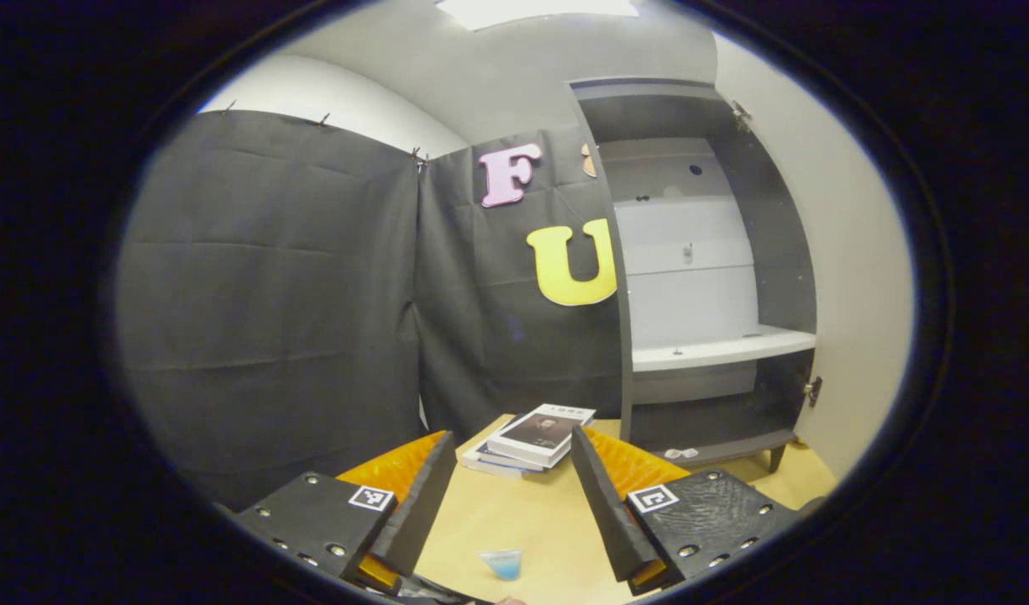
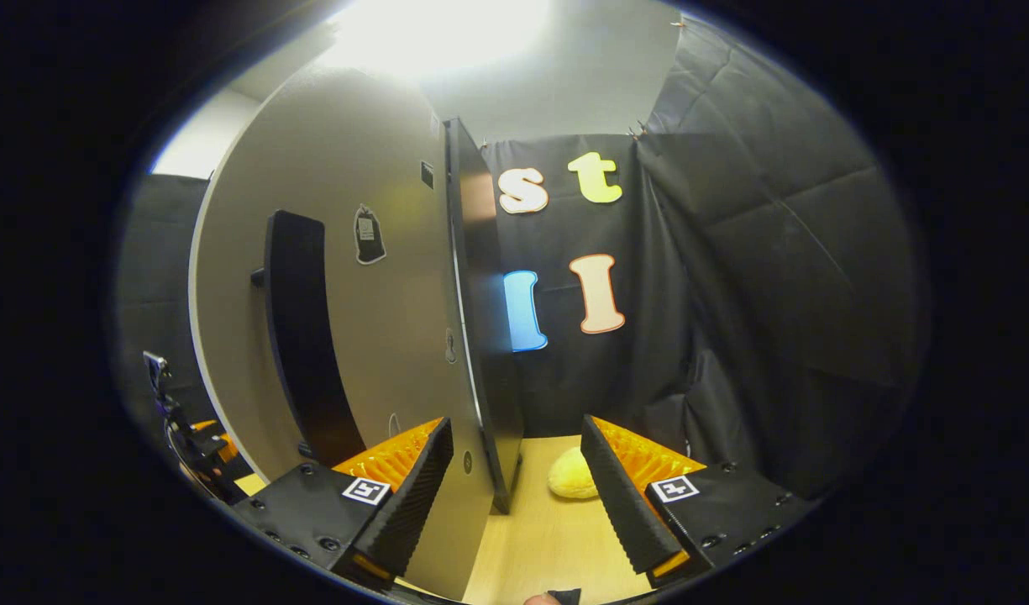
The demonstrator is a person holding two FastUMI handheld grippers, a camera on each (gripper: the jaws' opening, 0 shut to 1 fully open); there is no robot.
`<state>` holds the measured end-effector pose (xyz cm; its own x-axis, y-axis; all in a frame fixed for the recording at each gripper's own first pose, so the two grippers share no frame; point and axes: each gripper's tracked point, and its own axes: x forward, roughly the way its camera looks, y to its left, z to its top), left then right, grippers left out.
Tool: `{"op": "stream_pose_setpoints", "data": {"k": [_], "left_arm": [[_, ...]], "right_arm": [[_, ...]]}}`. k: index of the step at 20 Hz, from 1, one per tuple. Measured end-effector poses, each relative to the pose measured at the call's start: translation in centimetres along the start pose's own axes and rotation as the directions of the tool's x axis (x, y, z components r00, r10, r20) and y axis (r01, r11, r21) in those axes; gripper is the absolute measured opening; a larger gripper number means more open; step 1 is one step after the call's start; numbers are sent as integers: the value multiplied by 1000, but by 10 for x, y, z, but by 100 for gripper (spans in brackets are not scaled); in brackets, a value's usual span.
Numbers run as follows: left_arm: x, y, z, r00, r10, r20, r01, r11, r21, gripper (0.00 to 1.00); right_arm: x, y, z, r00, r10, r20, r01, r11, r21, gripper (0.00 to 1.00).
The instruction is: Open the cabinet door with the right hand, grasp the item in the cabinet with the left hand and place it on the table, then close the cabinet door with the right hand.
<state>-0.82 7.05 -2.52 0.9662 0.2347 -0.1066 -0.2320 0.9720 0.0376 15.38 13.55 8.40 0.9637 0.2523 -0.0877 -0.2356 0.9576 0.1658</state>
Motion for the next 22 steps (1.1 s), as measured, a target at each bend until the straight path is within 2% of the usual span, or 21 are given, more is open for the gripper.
{"op": "stream_pose_setpoints", "data": {"k": [5, 8, 10, 13, 14, 22], "left_arm": [[20, 12, 8, 998, -53, 20, 53, 999, -10, 83], [30, 22, 2, 997, -79, 16, 79, 997, -15, 86], [37, 32, -1, 996, -88, 10, 88, 996, -22, 83], [47, 45, -3, 995, -102, 10, 102, 994, -32, 86], [51, 50, -3, 994, -104, 11, 105, 994, -28, 83], [66, 67, -5, 990, -139, 16, 139, 990, -21, 83]], "right_arm": [[-7, 1, 3, 994, -106, 13, 106, 994, -18, 97], [-5, 12, 1, 991, -133, 5, 133, 991, -15, 97], [-9, 29, 0, 992, -130, 0, 129, 991, -27, 100], [-10, 55, -1, 993, -114, -2, 114, 992, -59, 97], [-9, 62, -1, 994, -109, -2, 109, 992, -64, 97], [9, 119, -9, 999, -49, -14, 48, 998, -35, 97]]}}
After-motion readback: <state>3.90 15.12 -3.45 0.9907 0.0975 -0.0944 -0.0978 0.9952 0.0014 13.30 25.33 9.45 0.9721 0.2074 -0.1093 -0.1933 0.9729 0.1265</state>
